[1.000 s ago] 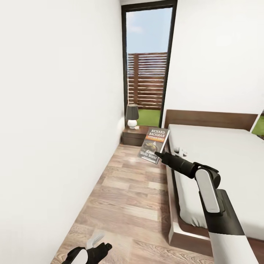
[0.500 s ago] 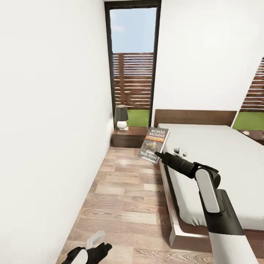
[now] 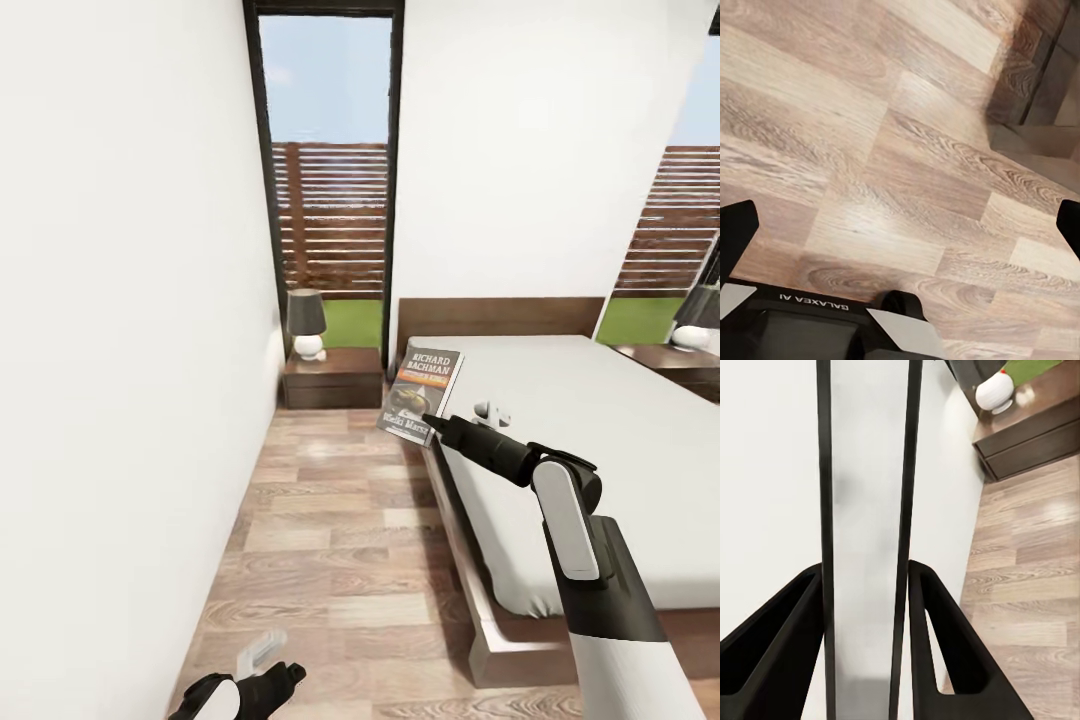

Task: In the bedroom, move the book from the bed onto either nightstand, and place the two sandals side by side next to the bed.

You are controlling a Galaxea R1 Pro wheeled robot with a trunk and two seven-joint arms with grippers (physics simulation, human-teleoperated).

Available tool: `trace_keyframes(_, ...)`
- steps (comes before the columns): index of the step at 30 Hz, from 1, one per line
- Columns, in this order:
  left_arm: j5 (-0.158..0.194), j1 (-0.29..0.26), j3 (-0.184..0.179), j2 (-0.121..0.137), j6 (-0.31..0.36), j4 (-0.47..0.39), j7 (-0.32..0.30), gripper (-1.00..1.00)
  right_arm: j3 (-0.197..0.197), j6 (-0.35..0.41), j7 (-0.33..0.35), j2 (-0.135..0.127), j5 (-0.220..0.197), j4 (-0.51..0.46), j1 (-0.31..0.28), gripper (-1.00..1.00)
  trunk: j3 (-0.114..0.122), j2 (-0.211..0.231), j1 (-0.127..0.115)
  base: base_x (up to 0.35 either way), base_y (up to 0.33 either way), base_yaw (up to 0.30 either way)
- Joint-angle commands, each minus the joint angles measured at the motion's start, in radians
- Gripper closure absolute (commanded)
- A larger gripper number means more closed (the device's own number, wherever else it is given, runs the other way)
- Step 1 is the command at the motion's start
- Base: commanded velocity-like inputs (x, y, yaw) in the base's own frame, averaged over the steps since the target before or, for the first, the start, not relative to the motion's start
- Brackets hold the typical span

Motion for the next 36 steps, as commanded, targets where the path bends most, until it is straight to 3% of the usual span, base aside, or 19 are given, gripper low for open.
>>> trace_keyframes(1, 0.010, -0.001, -0.006, 0.001, 0.000, -0.002, 0.009, -1.00, -0.002, 0.006, 0.008, 0.000, 0.005, 0.000, -0.001, 1.00, -0.001, -0.001, 0.000, 0.217, 0.271, -0.064)
trace_keyframes(22, 0.009, 0.000, -0.008, 0.001, -0.002, -0.002, 0.010, -1.00, 0.000, 0.004, 0.008, 0.000, 0.008, 0.001, -0.001, 1.00, -0.001, -0.001, 0.000, 0.254, 0.211, -0.012)
trace_keyframes(29, -0.032, -0.001, -0.007, -0.003, -0.002, -0.002, 0.011, -1.00, 0.000, 0.005, 0.008, 0.000, 0.009, 0.002, -0.001, 1.00, -0.001, -0.001, 0.000, 0.320, 0.026, 0.000)
trace_keyframes(36, -0.046, -0.001, -0.007, -0.004, -0.003, -0.002, 0.011, -1.00, -0.001, 0.007, 0.011, -0.002, 0.004, 0.003, -0.001, 1.00, -0.001, -0.001, 0.000, 0.328, 0.006, 0.000)
